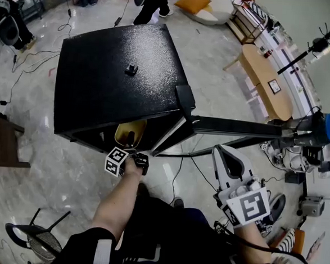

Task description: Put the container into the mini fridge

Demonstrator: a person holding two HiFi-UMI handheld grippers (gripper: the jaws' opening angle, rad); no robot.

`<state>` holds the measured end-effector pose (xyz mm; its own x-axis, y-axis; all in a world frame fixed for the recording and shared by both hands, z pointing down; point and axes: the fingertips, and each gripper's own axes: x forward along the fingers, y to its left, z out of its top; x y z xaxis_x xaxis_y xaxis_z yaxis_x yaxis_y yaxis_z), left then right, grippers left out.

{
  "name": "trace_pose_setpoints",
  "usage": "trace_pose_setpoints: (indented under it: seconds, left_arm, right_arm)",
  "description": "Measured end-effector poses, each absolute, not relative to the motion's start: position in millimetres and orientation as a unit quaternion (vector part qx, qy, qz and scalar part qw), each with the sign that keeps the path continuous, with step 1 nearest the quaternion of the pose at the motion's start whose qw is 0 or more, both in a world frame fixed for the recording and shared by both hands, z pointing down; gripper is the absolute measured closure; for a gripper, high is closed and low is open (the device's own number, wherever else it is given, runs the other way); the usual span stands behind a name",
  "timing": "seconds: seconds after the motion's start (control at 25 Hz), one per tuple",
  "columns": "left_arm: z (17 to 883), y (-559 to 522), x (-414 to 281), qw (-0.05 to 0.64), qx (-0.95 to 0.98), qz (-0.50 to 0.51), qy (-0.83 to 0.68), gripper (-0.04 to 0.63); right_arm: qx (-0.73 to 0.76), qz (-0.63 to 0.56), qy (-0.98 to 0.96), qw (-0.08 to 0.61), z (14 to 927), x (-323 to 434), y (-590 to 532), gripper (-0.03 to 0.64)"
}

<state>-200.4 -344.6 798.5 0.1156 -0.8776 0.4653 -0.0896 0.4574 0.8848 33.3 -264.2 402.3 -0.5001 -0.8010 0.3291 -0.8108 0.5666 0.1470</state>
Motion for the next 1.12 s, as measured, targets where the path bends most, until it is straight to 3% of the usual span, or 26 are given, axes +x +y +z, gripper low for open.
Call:
trace_pose_setpoints:
  seconds: [1.12]
  left_arm:
    - [770.9,-303.0,-191.8,0.587,0.481,-0.315,-0.570,0.183]
  right_arm:
    - [0.447,-0.002,-0.879,0.168,389.9,30.5,-243.2,0.601]
